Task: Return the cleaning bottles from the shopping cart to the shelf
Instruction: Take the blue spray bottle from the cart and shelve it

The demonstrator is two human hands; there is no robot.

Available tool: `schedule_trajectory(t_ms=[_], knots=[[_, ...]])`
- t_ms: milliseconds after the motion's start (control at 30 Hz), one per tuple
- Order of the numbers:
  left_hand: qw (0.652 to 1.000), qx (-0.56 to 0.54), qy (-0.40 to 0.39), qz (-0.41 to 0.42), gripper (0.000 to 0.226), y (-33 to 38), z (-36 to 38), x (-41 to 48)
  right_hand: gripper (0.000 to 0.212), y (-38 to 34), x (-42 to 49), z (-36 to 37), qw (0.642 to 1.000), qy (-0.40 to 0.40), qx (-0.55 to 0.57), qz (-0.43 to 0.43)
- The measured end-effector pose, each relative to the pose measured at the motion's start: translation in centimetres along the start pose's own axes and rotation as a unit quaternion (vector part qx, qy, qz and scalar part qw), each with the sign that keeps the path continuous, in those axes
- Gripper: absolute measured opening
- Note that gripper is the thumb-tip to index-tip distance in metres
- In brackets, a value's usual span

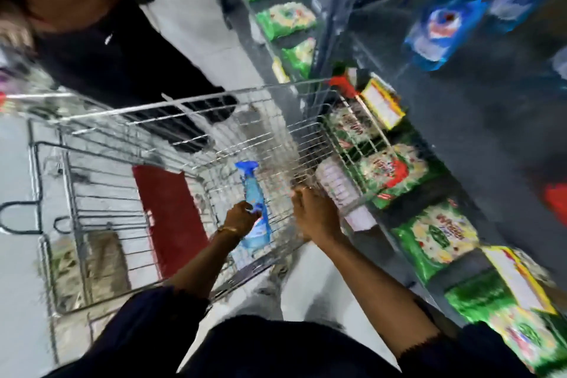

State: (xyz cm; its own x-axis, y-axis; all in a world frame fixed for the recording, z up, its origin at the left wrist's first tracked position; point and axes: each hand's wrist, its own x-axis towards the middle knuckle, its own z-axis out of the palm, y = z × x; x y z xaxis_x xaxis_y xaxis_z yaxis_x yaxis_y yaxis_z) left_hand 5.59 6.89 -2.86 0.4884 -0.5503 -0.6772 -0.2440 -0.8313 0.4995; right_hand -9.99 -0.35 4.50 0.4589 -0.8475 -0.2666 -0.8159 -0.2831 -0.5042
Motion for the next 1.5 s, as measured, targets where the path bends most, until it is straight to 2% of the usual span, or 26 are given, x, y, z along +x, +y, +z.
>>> schedule_trajectory(t_ms=[133,233,400,567,833,1000,1200,1300,1367,1433,1500], knots=[[0.997,0.048,-0.05,-0.04,0.044,-2.9,1.3,2.8,0.028,0.1,0.7,1.0,0.994,-0.001,-0.09,0.06],[0.998,0.039,-0.033,-0.042,0.046,-4.1,2.8,4.5,0.029,0.2,0.9,1.2,0.991,-0.016,-0.11,0.075],[0.994,-0.044,0.014,-0.1,0.049,-5.1,5.1,7.3,0.03,0.6,1.3,1.6,0.986,-0.027,-0.148,0.068],[0.981,-0.058,0.001,-0.186,0.06,-4.6,5.8,9.2,0.034,1.0,1.3,1.7,0.987,-0.028,-0.151,0.054],[0.934,-0.242,-0.077,-0.252,0.05,-3.7,4.6,9.0,0.029,1.2,1.2,2.0,0.988,-0.029,-0.141,0.053],[0.915,-0.306,-0.114,-0.235,0.041,-2.8,3.4,7.7,0.028,1.0,1.1,1.8,0.989,-0.02,-0.136,0.056],[0.92,-0.363,-0.11,-0.098,0.019,-0.6,0.5,3.5,0.025,0.6,0.3,1.2,0.997,0.056,-0.006,0.049],[0.92,-0.374,-0.118,-0.007,0.021,1.4,-1.4,0.3,0.03,0.9,0.5,0.6,0.991,0.029,0.106,0.071],[0.919,-0.373,-0.117,0.048,0.023,3.2,-2.8,-2.4,0.036,1.0,0.8,-1.1,0.952,-0.02,0.283,0.117],[0.92,-0.358,-0.126,0.101,0.027,5.1,-3.7,-5.0,0.043,1.1,0.7,-3.4,0.875,-0.057,0.452,0.162],[0.918,-0.34,-0.14,0.15,0.028,7.0,-4.2,-7.5,0.046,1.5,-0.3,-5.9,0.826,-0.07,0.538,0.151]])
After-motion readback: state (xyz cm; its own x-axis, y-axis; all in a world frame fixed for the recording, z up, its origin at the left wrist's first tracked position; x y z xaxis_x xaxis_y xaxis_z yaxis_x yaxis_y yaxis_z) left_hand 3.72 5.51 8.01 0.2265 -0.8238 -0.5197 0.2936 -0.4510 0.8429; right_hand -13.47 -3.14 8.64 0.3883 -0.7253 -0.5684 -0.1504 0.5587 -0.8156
